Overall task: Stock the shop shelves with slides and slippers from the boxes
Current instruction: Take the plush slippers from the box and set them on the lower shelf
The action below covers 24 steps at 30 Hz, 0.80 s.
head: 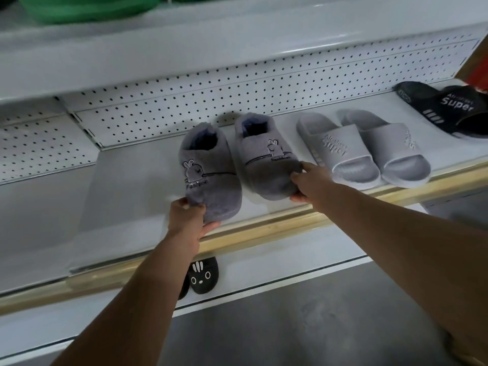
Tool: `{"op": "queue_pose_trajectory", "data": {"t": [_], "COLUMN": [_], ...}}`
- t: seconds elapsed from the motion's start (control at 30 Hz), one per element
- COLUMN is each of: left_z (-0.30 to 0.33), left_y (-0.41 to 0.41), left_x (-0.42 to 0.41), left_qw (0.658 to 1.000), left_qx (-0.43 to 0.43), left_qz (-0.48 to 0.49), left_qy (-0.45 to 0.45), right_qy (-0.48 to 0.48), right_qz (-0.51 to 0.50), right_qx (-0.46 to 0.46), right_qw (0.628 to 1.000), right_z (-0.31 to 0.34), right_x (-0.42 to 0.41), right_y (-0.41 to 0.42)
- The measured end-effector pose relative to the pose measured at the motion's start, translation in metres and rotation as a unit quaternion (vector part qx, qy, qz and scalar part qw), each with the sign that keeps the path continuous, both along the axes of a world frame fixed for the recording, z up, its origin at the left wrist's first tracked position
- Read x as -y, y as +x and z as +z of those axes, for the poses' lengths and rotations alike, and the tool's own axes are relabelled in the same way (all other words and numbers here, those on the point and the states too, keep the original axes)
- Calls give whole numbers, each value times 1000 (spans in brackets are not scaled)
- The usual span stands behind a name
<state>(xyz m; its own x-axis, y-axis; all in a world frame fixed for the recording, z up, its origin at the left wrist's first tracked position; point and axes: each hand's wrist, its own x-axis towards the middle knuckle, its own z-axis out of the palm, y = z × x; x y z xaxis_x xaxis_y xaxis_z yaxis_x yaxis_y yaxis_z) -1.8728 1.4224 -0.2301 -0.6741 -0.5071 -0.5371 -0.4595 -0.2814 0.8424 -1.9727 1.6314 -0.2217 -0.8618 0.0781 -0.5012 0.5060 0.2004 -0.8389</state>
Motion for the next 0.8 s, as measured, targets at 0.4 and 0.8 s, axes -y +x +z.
{"op": "queue_pose_trajectory", "data": {"t": [0.4, 0.8], "left_z": [9, 12], "left_y": [3, 48], "left_x": [-16, -145], "left_qw": [978, 982], "left_qx": [-21, -64], "left_qz": [73, -177], "left_qy": [-192, 6], "right_qy": [120, -10], "right_qz": [63, 5], "right_qx": [-107, -174], "right_qw": [985, 985], "right_z": [-16, -24], "right_x": [-11, -98], "right_y": [21, 121]}}
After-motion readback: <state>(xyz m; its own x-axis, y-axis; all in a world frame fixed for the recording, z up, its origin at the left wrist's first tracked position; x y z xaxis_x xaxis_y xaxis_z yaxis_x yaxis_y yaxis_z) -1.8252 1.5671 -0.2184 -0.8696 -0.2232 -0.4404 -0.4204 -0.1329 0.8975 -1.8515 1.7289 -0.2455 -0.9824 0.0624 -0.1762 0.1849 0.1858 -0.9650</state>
